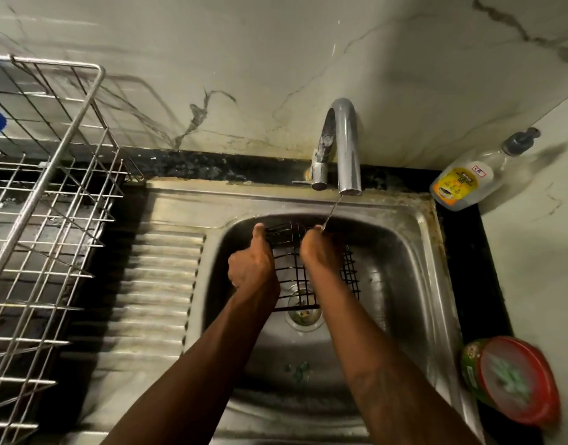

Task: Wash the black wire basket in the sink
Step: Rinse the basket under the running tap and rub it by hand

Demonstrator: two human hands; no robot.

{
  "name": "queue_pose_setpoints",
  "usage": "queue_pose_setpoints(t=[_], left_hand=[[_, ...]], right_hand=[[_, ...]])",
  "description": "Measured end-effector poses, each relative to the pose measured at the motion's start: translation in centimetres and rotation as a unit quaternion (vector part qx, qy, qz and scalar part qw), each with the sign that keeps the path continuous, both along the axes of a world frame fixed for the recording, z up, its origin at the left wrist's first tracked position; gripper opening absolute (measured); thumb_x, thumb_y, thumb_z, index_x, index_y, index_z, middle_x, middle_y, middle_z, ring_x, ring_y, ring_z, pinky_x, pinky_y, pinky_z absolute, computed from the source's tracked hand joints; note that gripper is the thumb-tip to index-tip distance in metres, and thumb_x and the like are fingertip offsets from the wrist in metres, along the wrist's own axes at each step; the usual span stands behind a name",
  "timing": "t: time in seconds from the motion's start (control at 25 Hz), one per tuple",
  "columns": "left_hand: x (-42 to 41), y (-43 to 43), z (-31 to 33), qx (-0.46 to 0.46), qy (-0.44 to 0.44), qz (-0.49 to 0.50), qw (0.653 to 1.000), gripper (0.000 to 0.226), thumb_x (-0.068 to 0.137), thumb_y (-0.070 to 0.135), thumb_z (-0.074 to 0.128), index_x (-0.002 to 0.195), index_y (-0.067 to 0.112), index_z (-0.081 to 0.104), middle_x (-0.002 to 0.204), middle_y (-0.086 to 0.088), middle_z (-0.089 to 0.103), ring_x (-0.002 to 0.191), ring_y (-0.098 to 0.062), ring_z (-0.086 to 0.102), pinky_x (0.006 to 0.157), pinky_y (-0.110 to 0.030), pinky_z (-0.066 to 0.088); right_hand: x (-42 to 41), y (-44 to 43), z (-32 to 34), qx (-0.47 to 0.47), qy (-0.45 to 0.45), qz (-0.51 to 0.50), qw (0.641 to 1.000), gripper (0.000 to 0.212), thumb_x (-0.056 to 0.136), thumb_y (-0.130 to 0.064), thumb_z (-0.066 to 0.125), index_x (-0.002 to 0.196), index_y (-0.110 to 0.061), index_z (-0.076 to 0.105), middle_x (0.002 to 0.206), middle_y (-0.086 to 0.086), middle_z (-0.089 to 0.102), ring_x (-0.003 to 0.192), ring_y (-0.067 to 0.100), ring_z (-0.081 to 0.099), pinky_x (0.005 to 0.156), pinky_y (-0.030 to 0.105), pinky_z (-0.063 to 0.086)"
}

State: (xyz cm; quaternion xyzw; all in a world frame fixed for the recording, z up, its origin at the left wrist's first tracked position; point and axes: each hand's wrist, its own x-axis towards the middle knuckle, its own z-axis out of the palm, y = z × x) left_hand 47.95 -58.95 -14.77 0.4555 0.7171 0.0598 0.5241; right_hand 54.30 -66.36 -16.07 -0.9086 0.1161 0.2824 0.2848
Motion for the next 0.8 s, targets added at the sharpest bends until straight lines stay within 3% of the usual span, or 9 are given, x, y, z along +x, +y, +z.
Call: queue_pose_setpoints(t=[0.08,0.24,0.32,0.4,0.48,0.56,0.6,0.72,0.8], left_hand=[[0.9,0.5,0.2,0.003,-0.010,-0.025,1.000,0.100,0.071,0.082,0.063,0.134,0.004,0.055,0.125,-0.018,0.062,0.111,-0.035,0.061,0.098,-0.049,0.050],[1.0,1.7,-0.1,0.040,-0.091,-0.018,0.995,0.079,0.084,0.056,0.069,0.145,0.010,0.046,0.120,-0.018,0.066,0.100,-0.033,0.063,0.090,-0.044,0.052],[0.4,2.1,-1.2,0.019,-0.142,-0.070,0.987,0.061,0.091,0.036,0.066,0.143,0.013,0.047,0.112,-0.018,0.070,0.085,-0.030,0.064,0.078,-0.041,0.055],[-0.4,1.7,-0.7,-0.017,-0.139,-0.058,0.989,0.070,0.084,0.063,0.062,0.129,0.009,0.061,0.115,-0.016,0.071,0.090,-0.028,0.068,0.083,-0.041,0.058],[0.2,1.5,0.6,-0.038,-0.062,-0.002,0.997,0.091,0.072,0.079,0.059,0.127,0.007,0.063,0.121,-0.014,0.068,0.101,-0.032,0.066,0.087,-0.036,0.053],[0.6,1.2,1.6,-0.023,-0.033,-0.014,0.999,0.089,0.078,0.076,0.061,0.132,0.005,0.059,0.123,-0.015,0.065,0.105,-0.032,0.062,0.080,-0.034,0.043],[1.2,1.2,2.0,-0.028,-0.035,-0.004,0.999,0.088,0.079,0.074,0.062,0.133,0.005,0.057,0.120,-0.014,0.065,0.101,-0.030,0.061,0.078,-0.035,0.042],[1.4,1.8,1.6,-0.024,-0.057,-0.018,0.998,0.074,0.082,0.067,0.066,0.127,0.009,0.061,0.108,-0.009,0.067,0.089,-0.026,0.063,0.069,-0.027,0.049],[2.0,2.3,0.2,-0.062,-0.140,-0.008,0.988,0.046,0.100,0.041,0.055,0.136,0.013,0.056,0.124,-0.019,0.064,0.106,-0.038,0.061,0.054,-0.004,0.041]], right_hand=[[2.1,-1.4,1.3,-0.033,0.032,-0.009,0.999,0.055,0.107,-0.044,0.016,0.119,-0.013,0.060,0.112,0.018,0.059,0.106,0.027,0.055,0.095,0.038,0.038],[2.5,0.2,2.9,0.018,0.093,-0.007,0.995,0.058,0.109,-0.041,0.018,0.142,-0.003,0.048,0.135,0.015,0.053,0.136,0.033,0.043,0.113,0.040,0.031],[0.8,3.3,2.5,0.023,0.055,0.022,0.998,0.071,0.104,-0.054,0.014,0.158,-0.007,0.023,0.165,0.016,0.019,0.152,0.032,0.018,0.124,0.048,0.009],[-0.6,4.8,1.3,0.042,0.013,0.043,0.998,0.078,0.102,-0.059,0.011,0.160,-0.007,0.004,0.168,0.012,-0.001,0.155,0.028,-0.002,0.123,0.049,-0.006],[0.2,3.0,0.2,0.023,0.018,0.006,1.000,0.082,0.097,-0.065,0.008,0.157,-0.013,0.025,0.165,0.012,0.019,0.151,0.032,0.021,0.123,0.054,0.011],[2.2,-0.6,-2.0,-0.036,0.019,-0.026,0.999,0.073,0.093,-0.060,0.011,0.130,-0.018,0.058,0.138,0.015,0.056,0.123,0.034,0.053,0.108,0.054,0.039],[3.3,-2.1,-3.4,-0.046,0.032,-0.035,0.998,0.064,0.094,-0.051,0.016,0.120,-0.016,0.063,0.129,0.015,0.061,0.115,0.035,0.058,0.103,0.051,0.044],[4.4,-2.9,-4.6,-0.033,0.080,-0.043,0.995,0.062,0.091,-0.050,0.021,0.125,-0.018,0.062,0.134,0.015,0.058,0.120,0.038,0.053,0.108,0.053,0.040],[2.9,-0.5,-2.4,-0.013,0.065,-0.032,0.997,0.074,0.091,-0.060,0.015,0.141,-0.018,0.051,0.149,0.014,0.045,0.137,0.037,0.041,0.115,0.055,0.028]])
